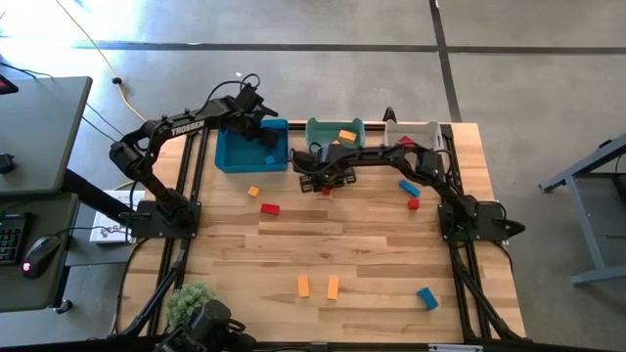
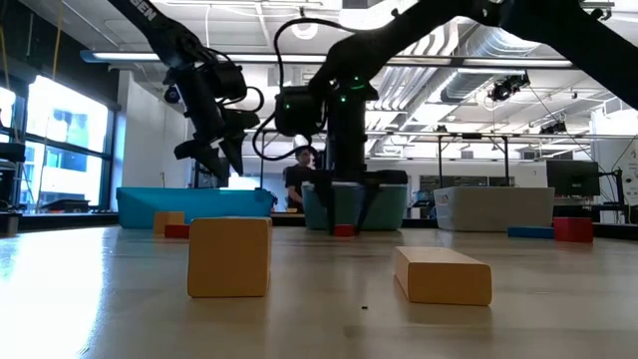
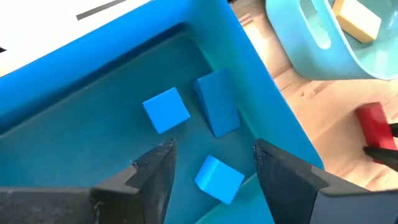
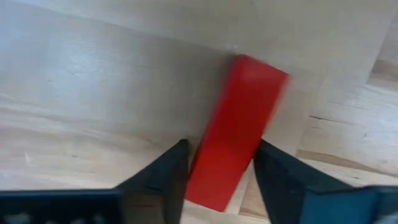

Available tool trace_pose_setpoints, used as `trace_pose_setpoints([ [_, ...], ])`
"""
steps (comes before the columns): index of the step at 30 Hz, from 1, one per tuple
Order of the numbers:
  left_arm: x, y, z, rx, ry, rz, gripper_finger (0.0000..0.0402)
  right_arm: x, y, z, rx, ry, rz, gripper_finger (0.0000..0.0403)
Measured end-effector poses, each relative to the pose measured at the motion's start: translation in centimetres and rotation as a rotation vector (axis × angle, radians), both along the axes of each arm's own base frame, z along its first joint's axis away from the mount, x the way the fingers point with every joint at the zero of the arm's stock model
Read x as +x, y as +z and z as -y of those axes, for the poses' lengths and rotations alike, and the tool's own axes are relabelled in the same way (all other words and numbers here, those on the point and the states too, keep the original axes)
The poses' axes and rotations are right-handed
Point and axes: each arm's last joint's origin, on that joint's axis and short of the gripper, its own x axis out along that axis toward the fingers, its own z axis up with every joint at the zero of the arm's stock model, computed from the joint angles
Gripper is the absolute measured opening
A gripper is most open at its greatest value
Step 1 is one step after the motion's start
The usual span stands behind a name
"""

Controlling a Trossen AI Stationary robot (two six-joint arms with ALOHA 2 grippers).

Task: Sort & place blocks by color
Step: Put the red block into the grey bin

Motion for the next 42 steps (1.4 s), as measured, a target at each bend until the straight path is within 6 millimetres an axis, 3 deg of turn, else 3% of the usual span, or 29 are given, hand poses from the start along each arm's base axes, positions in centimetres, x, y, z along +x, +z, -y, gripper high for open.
trace_pose_setpoints([
  [5,0.0,0.0,0.0,-0.001,0.0,-0.001,0.0204,-0.1,0.1,-0.1,0.001,0.076,-0.016,0.0077],
  [13,-0.1,-0.1,0.1,-0.012,0.0,-0.008,0.0204,-0.6,1.2,-1.2,-0.03,0.201,-0.063,0.0077],
  [26,-0.1,-0.1,0.1,-0.015,0.006,-0.007,0.0204,-3.6,7.5,-2.6,-0.194,0.311,-0.19,0.0077],
  [33,0.0,-0.1,0.2,-0.016,0.004,-0.007,0.0204,-5.6,10.3,-0.9,-0.304,0.343,-0.253,0.0077],
  [42,0.0,-0.1,0.2,-0.019,0.004,-0.009,0.0204,-9.5,13.9,3.1,-0.455,0.319,-0.417,0.0077],
])
